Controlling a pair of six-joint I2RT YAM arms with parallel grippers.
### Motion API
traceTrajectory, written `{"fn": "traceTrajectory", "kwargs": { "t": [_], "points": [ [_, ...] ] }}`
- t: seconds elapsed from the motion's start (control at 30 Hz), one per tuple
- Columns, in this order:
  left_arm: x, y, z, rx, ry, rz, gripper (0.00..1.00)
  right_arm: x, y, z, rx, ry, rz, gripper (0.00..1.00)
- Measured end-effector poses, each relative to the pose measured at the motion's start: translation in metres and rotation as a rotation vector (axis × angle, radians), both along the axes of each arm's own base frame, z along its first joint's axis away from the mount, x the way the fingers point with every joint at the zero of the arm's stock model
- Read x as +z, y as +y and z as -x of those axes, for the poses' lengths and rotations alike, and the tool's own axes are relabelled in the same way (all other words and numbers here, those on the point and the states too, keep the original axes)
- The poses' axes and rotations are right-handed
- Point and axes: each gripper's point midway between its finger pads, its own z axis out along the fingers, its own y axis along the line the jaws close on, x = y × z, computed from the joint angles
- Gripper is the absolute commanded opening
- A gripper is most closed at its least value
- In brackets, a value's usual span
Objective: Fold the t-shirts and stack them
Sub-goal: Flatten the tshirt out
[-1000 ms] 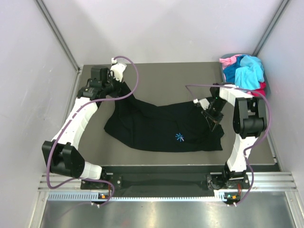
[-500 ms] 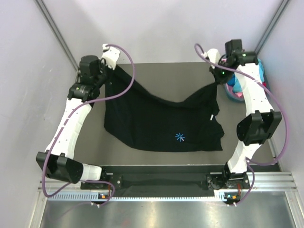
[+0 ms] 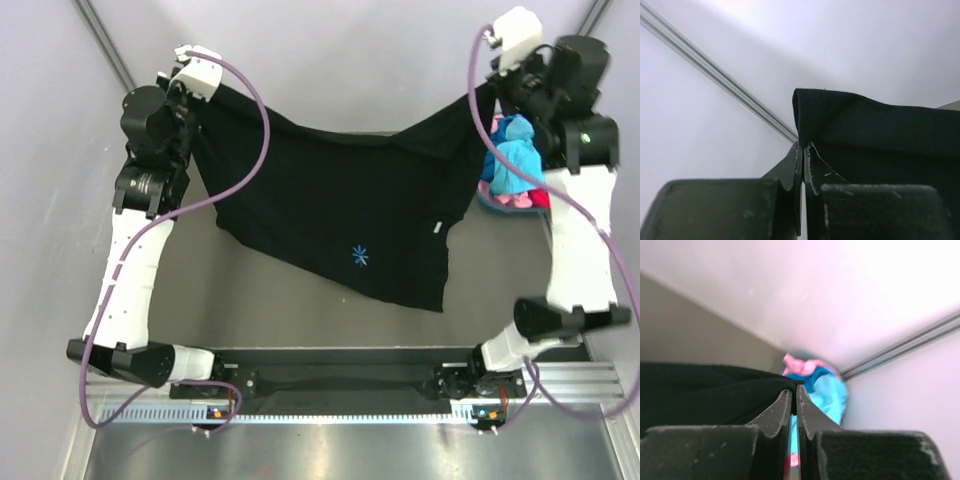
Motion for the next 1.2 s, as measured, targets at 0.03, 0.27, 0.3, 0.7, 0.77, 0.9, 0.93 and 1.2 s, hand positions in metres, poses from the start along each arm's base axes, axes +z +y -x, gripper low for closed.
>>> {"fn": "traceTrajectory", "kwargs": {
  "t": [0.03,0.27,0.3,0.7,0.77,0.9,0.93,1.2],
  "points": [
    [0.002,0.001,0.003,0.002,-0.005,-0.006,0.0,0.012,-0.001,0.01,-0.004,-0.044,-0.007,0.0],
    [0.032,0.009,0.049,-0.007,-0.065,-0.048,0.0,0.109,-0.013,0.103,-0.033,-0.373,-0.07,0.0],
    [0.038,0.01,0.059,-0.014,-0.082,-0.05,0.0,0.122,-0.015,0.117,-0.034,-0.415,-0.079,0.0],
    [0.114,0.033,0.19,-0.024,-0.33,-0.057,0.0,0.198,-0.027,0.258,-0.026,-0.695,-0.128,0.0],
    [0.128,0.037,0.209,-0.017,-0.377,-0.062,0.0,0.209,-0.029,0.284,-0.024,-0.747,-0.132,0.0],
    [0.156,0.043,0.233,-0.003,-0.462,-0.074,0.0,0.234,-0.033,0.333,-0.02,-0.868,-0.142,0.0],
    [0.162,0.044,0.237,0.001,-0.479,-0.077,0.0,0.239,-0.034,0.341,-0.02,-0.892,-0.139,0.0],
    [0.186,0.046,0.204,0.071,-0.514,-0.143,0.0,0.265,-0.034,0.33,-0.023,-0.979,-0.123,0.0]
  ]
}}
